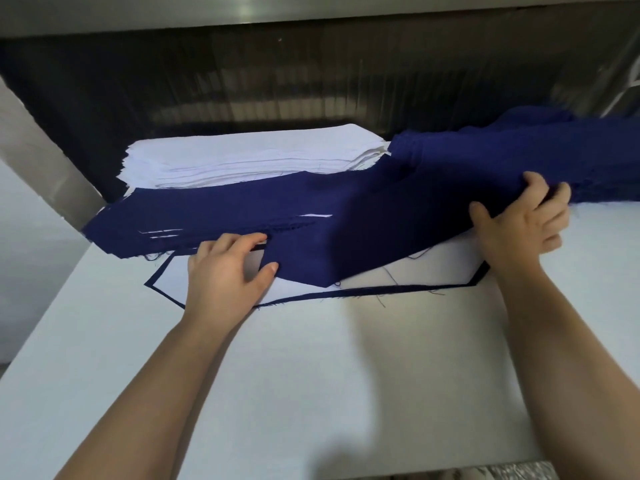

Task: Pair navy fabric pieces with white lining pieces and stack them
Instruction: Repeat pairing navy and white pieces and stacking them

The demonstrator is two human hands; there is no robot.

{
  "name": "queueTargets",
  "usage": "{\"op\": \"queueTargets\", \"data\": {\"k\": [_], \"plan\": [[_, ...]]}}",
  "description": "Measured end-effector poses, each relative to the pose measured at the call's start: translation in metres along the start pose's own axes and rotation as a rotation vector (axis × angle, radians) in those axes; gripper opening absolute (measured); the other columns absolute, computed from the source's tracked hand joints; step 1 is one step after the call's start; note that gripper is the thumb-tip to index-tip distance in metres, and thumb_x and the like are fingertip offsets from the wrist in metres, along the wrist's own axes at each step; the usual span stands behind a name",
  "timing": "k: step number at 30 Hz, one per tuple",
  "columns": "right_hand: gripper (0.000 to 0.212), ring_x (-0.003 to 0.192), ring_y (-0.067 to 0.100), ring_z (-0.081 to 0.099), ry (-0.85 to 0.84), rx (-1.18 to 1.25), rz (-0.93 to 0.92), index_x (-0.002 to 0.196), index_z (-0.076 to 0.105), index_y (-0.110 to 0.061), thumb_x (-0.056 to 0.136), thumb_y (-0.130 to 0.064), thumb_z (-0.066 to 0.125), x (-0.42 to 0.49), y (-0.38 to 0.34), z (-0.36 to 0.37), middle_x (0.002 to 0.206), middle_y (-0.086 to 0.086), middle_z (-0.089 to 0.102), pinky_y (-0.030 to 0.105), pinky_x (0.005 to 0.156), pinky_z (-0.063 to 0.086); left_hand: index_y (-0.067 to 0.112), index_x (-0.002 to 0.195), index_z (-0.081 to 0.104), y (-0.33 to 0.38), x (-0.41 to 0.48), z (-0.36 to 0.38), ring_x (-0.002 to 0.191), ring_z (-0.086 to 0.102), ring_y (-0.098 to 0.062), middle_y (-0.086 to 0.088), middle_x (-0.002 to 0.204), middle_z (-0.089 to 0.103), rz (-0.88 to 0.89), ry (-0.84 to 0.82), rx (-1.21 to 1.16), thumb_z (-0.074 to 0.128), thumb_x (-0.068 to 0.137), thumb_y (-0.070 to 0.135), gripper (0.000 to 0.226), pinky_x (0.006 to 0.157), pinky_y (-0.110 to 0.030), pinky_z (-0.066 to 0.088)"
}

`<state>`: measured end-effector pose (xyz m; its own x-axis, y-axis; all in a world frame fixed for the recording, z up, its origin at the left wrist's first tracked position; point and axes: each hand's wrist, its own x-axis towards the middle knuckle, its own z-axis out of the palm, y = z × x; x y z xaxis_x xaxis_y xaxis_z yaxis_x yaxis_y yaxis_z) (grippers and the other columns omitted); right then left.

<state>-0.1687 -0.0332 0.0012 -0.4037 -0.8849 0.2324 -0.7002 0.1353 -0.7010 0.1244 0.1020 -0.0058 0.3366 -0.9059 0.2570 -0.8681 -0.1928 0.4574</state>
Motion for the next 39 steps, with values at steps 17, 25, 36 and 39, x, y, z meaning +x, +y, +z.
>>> {"op": "queueTargets", "data": {"k": [17, 25, 36, 39], "plan": [[0.063, 0.111, 0.022, 0.043, -0.033, 0.167, 0.023, 0.141, 0.025, -0.02, 0.087, -0.027, 0.056, -0.0029, 0.0012, -0.0024, 0.143, 0.005, 0.024, 0.038, 0.099, 0.022, 0.01, 0.094, 0.078, 0.0004, 0.0015, 0.0015, 0.097, 0.051, -0.032, -0.005, 0.102, 0.066, 0.205, 0.022, 0.0, 0.07, 0.086, 0.01, 0.012, 0.085, -0.032, 0.038], [0.06, 0.1, 0.014, 0.029, -0.032, 0.292, -0.02, 0.142, 0.023, -0.014, 0.09, -0.021, 0.054, -0.0052, -0.0003, -0.0031, 0.146, 0.007, 0.018, 0.021, 0.09, 0.024, 0.008, 0.093, 0.074, 0.0027, 0.0013, 0.0005, 0.088, 0.057, -0.019, -0.002, 0.103, 0.057, 0.205, 0.098, -0.116, 0.064, 0.089, 0.009, 0.011, 0.076, -0.038, 0.05], [0.061, 0.1, 0.013, 0.024, -0.043, 0.304, -0.01, 0.143, 0.021, -0.014, 0.091, -0.02, 0.053, -0.0055, -0.0003, -0.002, 0.149, 0.006, 0.015, 0.007, 0.074, 0.018, 0.009, 0.093, 0.066, 0.0008, 0.0011, 0.0047, 0.086, 0.053, 0.001, 0.008, 0.094, 0.057, 0.234, 0.119, -0.345, 0.06, 0.089, 0.0, 0.011, 0.076, -0.013, 0.043], [0.061, 0.101, 0.012, 0.026, -0.038, 0.324, -0.005, 0.143, 0.022, -0.014, 0.091, -0.02, 0.053, -0.0064, -0.0005, -0.0021, 0.148, 0.006, 0.016, 0.013, 0.08, 0.025, 0.018, 0.091, 0.063, 0.0019, -0.0005, 0.005, 0.087, 0.055, 0.003, 0.016, 0.093, 0.06, 0.186, 0.079, -0.403, 0.062, 0.087, -0.001, 0.019, 0.081, -0.014, 0.043]]}}
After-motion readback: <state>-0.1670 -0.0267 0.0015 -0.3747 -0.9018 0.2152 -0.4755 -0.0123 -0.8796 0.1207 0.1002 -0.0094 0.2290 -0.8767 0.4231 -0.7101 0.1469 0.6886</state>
